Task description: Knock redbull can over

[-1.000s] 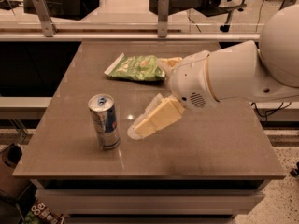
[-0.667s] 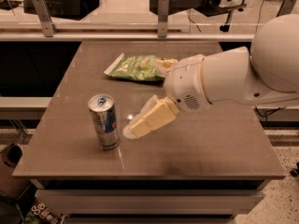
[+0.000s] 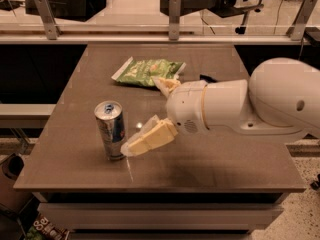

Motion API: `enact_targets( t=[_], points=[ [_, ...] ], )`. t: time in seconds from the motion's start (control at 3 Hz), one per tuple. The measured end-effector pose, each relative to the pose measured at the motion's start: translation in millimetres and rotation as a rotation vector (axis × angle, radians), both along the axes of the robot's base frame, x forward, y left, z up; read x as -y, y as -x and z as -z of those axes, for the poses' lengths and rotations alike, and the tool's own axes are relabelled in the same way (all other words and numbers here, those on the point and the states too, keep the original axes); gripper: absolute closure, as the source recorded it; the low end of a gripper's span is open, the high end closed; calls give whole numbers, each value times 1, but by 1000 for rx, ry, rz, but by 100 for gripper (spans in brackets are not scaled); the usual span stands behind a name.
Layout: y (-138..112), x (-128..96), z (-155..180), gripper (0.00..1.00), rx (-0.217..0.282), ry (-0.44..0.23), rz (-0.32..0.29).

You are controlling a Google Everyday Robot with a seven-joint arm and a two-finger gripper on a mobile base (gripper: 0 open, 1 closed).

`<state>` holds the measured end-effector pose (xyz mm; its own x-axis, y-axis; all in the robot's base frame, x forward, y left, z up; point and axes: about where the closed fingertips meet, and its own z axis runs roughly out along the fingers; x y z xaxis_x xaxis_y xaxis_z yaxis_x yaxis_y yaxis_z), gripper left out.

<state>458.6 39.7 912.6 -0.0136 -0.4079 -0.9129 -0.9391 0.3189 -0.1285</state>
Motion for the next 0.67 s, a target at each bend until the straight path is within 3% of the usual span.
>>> enact_targets(
  t=[0.67],
  points=[
    [11, -26, 27, 0, -9, -173, 0]
  ],
)
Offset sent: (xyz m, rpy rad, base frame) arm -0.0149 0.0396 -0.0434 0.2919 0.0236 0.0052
